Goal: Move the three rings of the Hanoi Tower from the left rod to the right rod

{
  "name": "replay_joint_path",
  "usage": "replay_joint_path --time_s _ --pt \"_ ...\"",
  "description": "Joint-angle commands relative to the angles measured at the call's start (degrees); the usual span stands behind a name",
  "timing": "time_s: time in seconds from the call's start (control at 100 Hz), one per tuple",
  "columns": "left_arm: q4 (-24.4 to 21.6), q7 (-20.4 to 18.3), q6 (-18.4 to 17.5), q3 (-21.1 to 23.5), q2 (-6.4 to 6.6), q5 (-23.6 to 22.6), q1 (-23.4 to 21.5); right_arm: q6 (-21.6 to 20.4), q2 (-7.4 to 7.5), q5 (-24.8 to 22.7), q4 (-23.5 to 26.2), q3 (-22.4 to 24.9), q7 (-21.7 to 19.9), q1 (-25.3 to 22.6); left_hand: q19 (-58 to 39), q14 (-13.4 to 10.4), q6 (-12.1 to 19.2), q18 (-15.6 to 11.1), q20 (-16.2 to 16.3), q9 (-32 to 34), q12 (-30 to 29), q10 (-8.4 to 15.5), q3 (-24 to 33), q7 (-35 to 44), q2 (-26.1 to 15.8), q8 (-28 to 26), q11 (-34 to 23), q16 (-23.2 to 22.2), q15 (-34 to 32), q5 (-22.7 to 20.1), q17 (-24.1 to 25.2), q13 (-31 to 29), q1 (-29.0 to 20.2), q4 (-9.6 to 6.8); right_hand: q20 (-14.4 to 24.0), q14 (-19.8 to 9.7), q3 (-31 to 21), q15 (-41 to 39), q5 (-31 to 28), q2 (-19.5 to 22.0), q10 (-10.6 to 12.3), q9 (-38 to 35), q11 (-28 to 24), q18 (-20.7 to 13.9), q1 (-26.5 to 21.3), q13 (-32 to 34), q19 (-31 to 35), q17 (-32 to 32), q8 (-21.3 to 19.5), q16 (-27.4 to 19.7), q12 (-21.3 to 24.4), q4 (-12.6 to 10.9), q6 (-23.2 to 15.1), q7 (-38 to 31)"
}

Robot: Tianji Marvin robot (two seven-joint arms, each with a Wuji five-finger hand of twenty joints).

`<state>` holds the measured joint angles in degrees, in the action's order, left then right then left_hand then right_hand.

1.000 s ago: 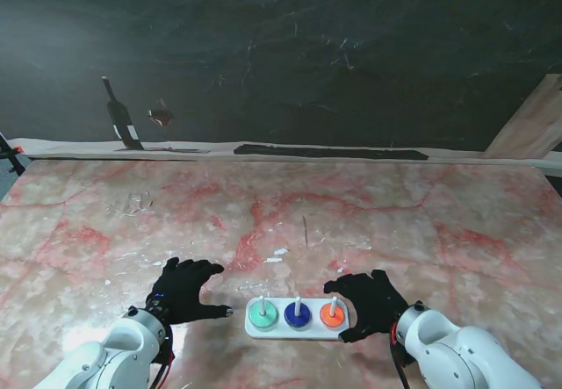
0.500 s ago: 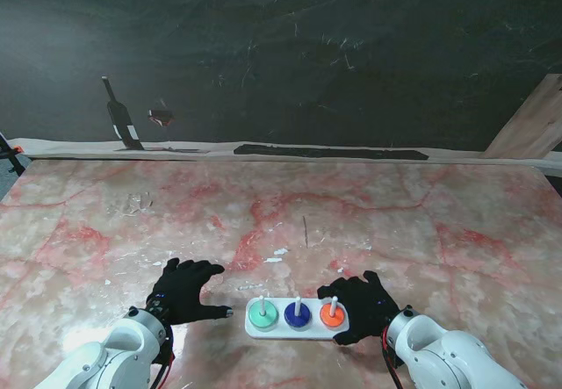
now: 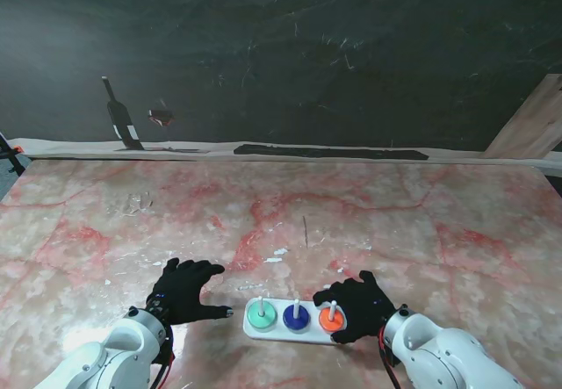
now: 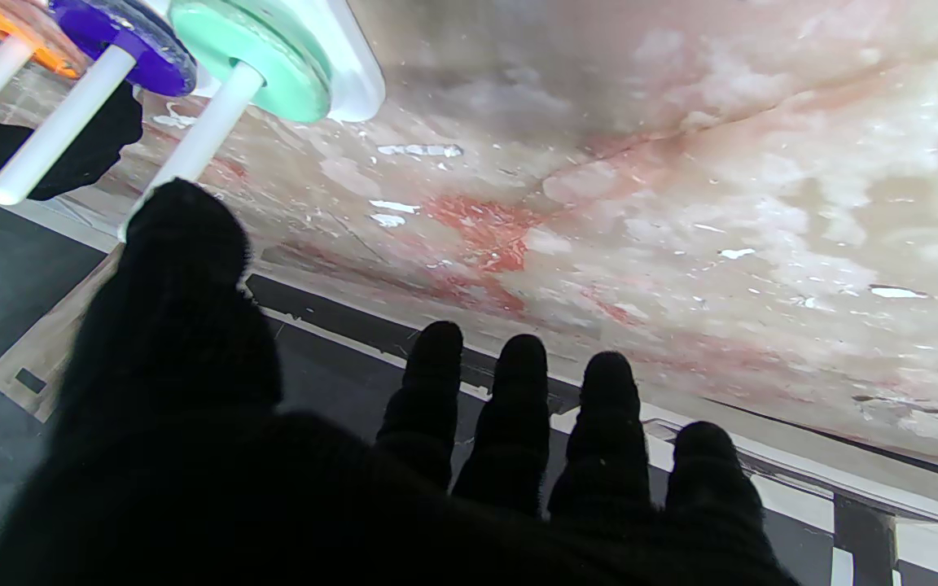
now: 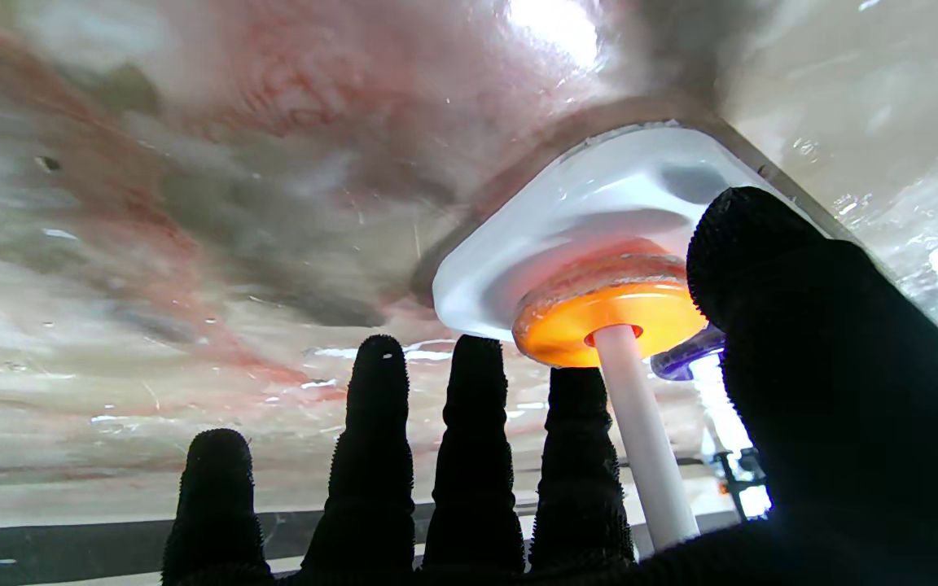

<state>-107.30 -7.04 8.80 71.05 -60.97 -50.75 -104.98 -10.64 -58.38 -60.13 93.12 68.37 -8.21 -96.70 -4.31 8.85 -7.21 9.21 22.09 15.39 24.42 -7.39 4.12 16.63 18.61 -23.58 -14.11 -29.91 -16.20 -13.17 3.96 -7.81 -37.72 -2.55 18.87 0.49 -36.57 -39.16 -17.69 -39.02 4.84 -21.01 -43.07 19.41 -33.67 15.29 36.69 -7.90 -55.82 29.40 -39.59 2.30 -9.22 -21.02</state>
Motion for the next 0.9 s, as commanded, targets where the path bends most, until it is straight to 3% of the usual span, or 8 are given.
replay_joint_path --time_s 0.0,0.51,0.89 --pt "-0.29 -0.08 0.00 0.09 0.07 0.00 -0.38 -0.05 0.02 -0.35 -0.67 -0.55 0.17 -0.18 0.03 -0.31 0.37 0.71 0.51 -0.23 -0.53 -0.30 -1.29 -0.88 0.57 -1.03 0.95 -0.61 -0.13 -0.36 0.11 -0.71 -0.07 -1.77 -0.09 -1.24 0.83 -0.57 -2.09 0.79 2.41 -3.65 -1.59 0.97 -1.84 1.87 1.93 -0.11 -0.71 0.82 -0.36 -0.55 -2.25 -0.50" --pt "-0.36 -0.33 -0.01 0.22 0.10 0.17 -0.46 -0.56 0.13 -1.11 -2.47 -1.94 1.18 1.56 -0.14 -0.19 0.54 0.77 0.94 -0.09 -0.51 -0.38 -1.47 -0.91 0.46 -1.14 0.94 -0.80 -1.13 -0.57 0.17 -0.82 -0.18 -1.82 -1.78 -1.80 5.18 -0.69 -7.64 6.30 4.01 -10.03 -1.72 1.22 -8.13 4.84 4.33 -0.10 0.31 0.83 -0.73 -1.35 -7.18 -5.83" --pt "-0.10 -0.80 0.02 -0.14 0.18 0.22 0.00 -0.93 0.10 -1.57 -2.73 -1.56 2.06 1.26 -0.31 -0.22 0.45 0.76 1.30 0.06 -0.50 -0.37 -1.50 -0.94 0.58 -1.16 0.90 -0.72 -1.33 -0.68 0.18 -0.88 -0.23 -1.84 -1.95 -2.60 5.72 -1.40 -11.37 6.84 3.96 -16.03 -4.10 1.26 -10.40 9.17 7.00 0.37 1.20 0.96 -1.50 -1.61 -7.19 -8.77"
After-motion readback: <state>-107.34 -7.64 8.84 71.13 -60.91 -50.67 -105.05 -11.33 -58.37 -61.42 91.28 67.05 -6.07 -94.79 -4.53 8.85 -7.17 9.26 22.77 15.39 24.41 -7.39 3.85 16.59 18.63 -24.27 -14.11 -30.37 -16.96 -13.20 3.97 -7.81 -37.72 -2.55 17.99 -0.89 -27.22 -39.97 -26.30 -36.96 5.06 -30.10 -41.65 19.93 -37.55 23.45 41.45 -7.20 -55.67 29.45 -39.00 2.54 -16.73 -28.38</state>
